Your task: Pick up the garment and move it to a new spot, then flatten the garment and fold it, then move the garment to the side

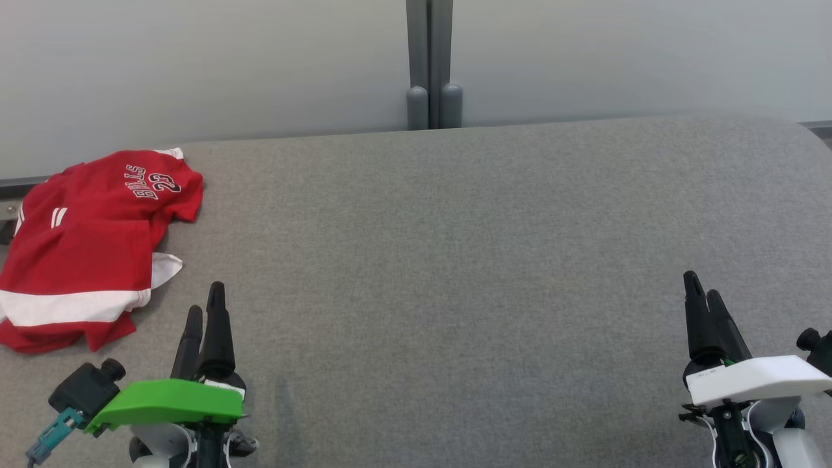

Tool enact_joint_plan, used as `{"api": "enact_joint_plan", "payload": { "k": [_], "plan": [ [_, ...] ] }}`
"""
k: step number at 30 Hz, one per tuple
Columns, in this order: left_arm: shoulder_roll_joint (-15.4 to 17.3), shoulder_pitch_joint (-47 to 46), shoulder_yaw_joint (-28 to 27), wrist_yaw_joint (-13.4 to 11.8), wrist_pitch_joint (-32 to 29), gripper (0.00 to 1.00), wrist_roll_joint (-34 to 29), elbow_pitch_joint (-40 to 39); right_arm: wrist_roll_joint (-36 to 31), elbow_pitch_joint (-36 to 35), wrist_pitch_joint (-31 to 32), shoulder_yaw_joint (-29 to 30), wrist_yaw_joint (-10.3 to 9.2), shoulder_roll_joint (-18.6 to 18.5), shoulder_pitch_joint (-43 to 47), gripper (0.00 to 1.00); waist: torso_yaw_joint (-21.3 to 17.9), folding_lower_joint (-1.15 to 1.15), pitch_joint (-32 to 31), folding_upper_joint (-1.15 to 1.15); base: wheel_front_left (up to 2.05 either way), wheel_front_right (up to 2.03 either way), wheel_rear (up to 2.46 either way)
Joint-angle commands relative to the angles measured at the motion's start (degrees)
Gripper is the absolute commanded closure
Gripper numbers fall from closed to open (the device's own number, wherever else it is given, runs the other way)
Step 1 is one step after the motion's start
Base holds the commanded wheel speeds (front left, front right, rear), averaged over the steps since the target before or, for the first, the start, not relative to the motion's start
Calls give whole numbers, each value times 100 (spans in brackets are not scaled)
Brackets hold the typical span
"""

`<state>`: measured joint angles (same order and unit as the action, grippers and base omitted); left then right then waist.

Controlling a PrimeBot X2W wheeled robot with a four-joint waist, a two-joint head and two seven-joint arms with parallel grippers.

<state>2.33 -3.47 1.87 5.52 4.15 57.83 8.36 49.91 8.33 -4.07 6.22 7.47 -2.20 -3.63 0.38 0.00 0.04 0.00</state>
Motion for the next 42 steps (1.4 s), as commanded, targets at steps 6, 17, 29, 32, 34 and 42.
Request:
{"api": "enact_joint_plan", "payload": {
  "k": [6, 17, 29, 32, 34, 42],
  "plan": [
    [40, -18, 68, -46, 150, 0, -772, -88, -685, -73, -156, -48, 2, -44, 47, 0, 8, 0, -4, 0, 0, 0, 0],
    [46, 120, 149, -13, 332, 0, -1560, 130, -1512, 48, -339, -96, 2, -52, 124, 0, 27, 0, -3, 0, 0, 0, 0],
    [53, 138, 248, 42, 518, 0, -2154, 363, -2217, 123, -526, -159, 3, -60, 127, 0, 49, 0, 12, 0, 0, 0, 0],
    [55, 141, 253, 53, 558, 0, -2254, 409, -2367, 182, -565, -155, 3, -62, 124, 0, 47, 0, 18, 0, 0, 0, 0],
    [56, 150, 256, 54, 586, 0, -2318, 439, -2458, 200, -595, -155, 3, -63, 105, 0, 46, 0, 20, 0, 0, 0, 0],
    [60, 157, 299, 59, 687, 0, -2659, 547, -2864, 222, -696, -170, 2, -66, 79, 0, 57, 0, 38, 0, 0, 0, 0]
  ]
}}
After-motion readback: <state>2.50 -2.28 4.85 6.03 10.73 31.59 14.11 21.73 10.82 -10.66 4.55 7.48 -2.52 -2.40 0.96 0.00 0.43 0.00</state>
